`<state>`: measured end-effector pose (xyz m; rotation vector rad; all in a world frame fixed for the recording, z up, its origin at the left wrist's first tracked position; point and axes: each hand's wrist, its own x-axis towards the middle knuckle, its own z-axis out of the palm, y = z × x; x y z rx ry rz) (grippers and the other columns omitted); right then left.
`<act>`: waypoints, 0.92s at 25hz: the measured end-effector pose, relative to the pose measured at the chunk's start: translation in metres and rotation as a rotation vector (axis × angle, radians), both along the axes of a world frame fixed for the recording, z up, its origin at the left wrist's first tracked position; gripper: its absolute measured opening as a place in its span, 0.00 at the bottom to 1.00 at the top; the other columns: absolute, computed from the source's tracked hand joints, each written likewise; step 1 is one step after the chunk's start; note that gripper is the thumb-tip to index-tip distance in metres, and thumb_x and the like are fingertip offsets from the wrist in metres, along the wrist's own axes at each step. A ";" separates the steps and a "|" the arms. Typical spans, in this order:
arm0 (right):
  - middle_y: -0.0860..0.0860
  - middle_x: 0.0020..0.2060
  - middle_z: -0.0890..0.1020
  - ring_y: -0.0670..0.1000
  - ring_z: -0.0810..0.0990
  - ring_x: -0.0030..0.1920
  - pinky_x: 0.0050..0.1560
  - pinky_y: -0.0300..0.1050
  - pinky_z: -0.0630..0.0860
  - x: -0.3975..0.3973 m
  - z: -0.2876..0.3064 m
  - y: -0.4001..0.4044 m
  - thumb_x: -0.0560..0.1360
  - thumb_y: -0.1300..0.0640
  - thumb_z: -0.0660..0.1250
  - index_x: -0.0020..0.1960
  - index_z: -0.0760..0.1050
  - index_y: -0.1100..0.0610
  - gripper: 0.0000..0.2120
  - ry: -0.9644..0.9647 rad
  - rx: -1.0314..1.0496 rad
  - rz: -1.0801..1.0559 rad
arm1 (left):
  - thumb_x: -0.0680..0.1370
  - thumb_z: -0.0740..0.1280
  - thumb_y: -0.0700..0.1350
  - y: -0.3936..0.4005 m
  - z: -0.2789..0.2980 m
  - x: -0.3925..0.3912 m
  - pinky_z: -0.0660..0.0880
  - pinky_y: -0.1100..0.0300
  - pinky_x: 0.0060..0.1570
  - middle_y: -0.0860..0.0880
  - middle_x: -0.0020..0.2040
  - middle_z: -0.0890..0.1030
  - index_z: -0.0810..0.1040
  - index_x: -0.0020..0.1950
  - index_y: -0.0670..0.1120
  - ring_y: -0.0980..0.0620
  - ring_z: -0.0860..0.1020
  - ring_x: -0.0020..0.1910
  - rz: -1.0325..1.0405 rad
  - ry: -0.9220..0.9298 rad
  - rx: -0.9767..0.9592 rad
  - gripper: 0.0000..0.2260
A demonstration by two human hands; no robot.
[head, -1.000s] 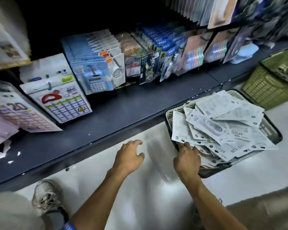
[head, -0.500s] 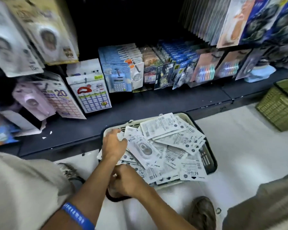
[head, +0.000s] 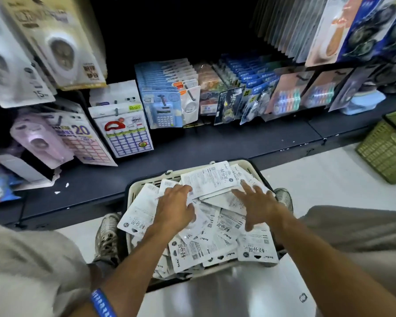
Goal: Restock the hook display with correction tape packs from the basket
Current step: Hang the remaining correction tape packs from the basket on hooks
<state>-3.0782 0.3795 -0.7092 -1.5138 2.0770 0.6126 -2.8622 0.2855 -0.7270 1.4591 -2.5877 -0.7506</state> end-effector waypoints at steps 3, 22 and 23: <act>0.54 0.82 0.38 0.66 0.48 0.80 0.74 0.69 0.59 -0.017 -0.028 -0.013 0.73 0.59 0.74 0.82 0.38 0.48 0.53 0.143 0.141 0.145 | 0.79 0.66 0.46 -0.014 -0.027 -0.049 0.62 0.50 0.71 0.48 0.78 0.63 0.61 0.79 0.50 0.45 0.63 0.74 -0.145 -0.141 -0.068 0.29; 0.51 0.51 0.86 0.56 0.84 0.50 0.55 0.48 0.79 -0.040 0.042 -0.031 0.83 0.54 0.59 0.63 0.79 0.48 0.13 -0.022 -0.253 0.580 | 0.77 0.72 0.46 -0.046 -0.035 -0.097 0.73 0.46 0.63 0.41 0.80 0.57 0.45 0.82 0.52 0.38 0.70 0.69 -0.511 -0.503 -0.158 0.43; 0.51 0.53 0.86 0.56 0.83 0.53 0.56 0.47 0.78 -0.042 0.050 -0.033 0.83 0.52 0.60 0.63 0.79 0.49 0.13 -0.060 -0.257 0.541 | 0.76 0.72 0.42 -0.048 -0.036 -0.091 0.71 0.46 0.66 0.41 0.81 0.55 0.43 0.82 0.53 0.38 0.67 0.73 -0.537 -0.541 -0.136 0.46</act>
